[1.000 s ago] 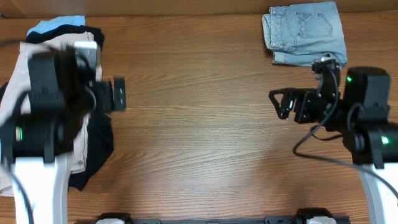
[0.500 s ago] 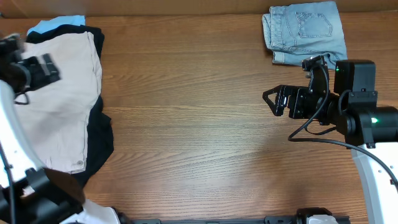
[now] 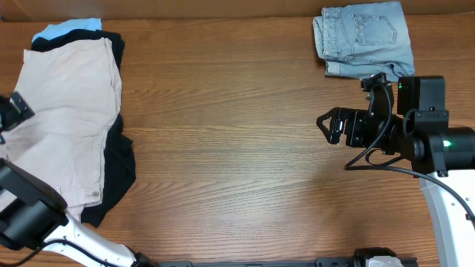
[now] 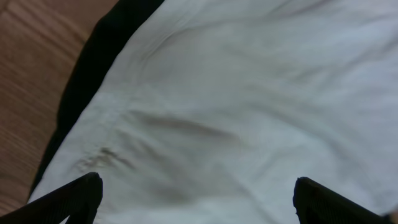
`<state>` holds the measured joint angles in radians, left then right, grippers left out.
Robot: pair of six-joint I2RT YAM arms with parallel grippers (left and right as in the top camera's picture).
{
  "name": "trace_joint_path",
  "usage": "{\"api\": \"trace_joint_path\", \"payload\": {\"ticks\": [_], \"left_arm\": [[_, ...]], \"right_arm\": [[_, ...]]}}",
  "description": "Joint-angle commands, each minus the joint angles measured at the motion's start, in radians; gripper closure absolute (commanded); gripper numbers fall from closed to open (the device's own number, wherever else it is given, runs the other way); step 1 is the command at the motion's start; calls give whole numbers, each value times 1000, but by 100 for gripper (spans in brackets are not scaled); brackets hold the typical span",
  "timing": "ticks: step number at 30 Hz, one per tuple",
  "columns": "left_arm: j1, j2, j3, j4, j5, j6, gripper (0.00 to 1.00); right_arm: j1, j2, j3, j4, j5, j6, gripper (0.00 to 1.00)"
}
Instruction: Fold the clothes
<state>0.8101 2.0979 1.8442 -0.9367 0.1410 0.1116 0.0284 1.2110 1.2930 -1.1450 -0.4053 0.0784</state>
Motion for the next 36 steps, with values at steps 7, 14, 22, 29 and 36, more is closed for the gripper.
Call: {"api": "trace_joint_path", "payload": {"ticks": [7,14,22,29,36], "left_arm": [[122,137,26,26,-18,69,0],[145,156,26,22,11,68,19],[125,155,26,19,166,3,55],[111,155,26,-9,141,4,80],[111,154,26,-46,177,-118,96]], "right_arm": [[2,-4,22,10,27,0,0],[2,-4,22,27,27,1,0],[2,-4,22,32,27,3,0],[2,-4,22,32,27,3,0],[2,-4,22,48,27,3,0]]}}
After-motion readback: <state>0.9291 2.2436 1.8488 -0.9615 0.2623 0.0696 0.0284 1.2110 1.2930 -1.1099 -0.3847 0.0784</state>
